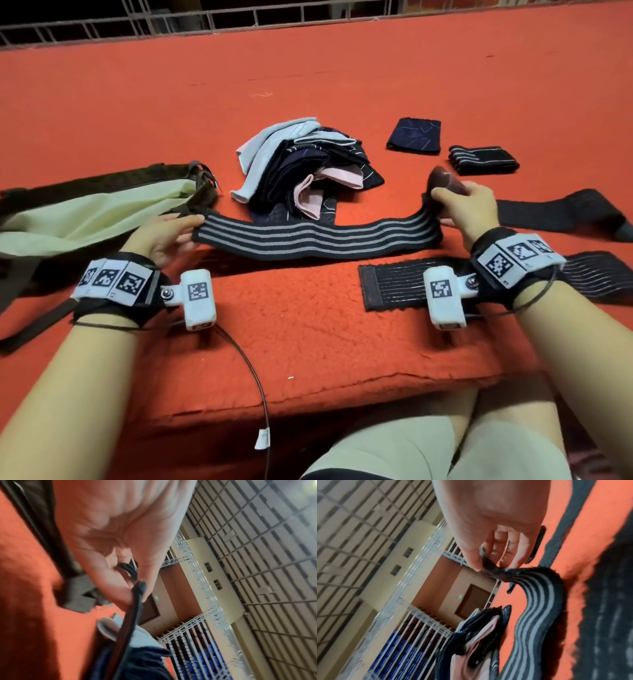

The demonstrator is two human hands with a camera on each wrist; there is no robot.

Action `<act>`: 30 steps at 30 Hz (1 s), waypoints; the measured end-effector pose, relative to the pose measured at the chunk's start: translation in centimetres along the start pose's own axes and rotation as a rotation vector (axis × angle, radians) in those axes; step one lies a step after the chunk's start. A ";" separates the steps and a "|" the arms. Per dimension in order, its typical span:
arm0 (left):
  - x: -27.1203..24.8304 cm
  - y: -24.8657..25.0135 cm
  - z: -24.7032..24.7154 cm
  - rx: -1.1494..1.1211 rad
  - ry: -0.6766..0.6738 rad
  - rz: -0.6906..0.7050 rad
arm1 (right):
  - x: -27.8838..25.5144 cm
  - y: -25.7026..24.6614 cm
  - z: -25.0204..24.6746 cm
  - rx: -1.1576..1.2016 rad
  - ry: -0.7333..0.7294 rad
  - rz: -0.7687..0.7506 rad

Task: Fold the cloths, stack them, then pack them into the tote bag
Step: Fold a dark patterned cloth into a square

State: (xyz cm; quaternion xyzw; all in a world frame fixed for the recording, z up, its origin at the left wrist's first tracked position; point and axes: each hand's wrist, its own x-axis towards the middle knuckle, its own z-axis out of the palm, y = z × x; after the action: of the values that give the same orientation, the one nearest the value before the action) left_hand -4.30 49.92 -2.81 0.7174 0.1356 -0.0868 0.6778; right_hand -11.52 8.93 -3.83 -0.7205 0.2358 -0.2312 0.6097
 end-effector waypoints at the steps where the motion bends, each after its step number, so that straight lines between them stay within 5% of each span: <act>1: -0.1 0.6 0.6 0.004 -0.024 0.021 | -0.3 -0.5 0.5 -0.038 -0.031 -0.034; 5: -2.2 3.0 6.1 0.088 -0.216 0.140 | -0.6 -1.5 1.9 -0.141 -0.031 -0.091; 10: -4.0 2.8 15.5 0.443 -0.273 0.262 | -0.6 -1.2 1.7 -0.170 -0.009 -0.060; 14: -3.2 0.6 18.9 0.597 -0.365 0.213 | -0.6 -0.9 1.2 -0.134 -0.036 -0.054; 17: -2.6 0.2 18.6 0.918 -0.452 0.338 | -0.6 -1.1 0.7 -0.120 -0.082 -0.049; 20: -2.6 0.8 16.9 1.196 -0.384 0.529 | -0.6 -1.4 1.0 -0.134 -0.146 -0.075; 24: -2.3 0.8 15.1 1.560 -0.437 0.447 | -1.2 -1.7 3.6 -0.242 -0.234 -0.109; 30: -1.5 0.4 13.7 1.567 -0.430 0.410 | -3.0 -1.4 6.8 -0.761 -0.642 -0.156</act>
State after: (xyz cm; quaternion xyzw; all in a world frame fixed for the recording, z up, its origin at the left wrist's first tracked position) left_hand -4.79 36.10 -2.91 0.9591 -0.2295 -0.1659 -0.0035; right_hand -9.54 16.26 -3.66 -0.9420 0.0493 0.0595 0.3266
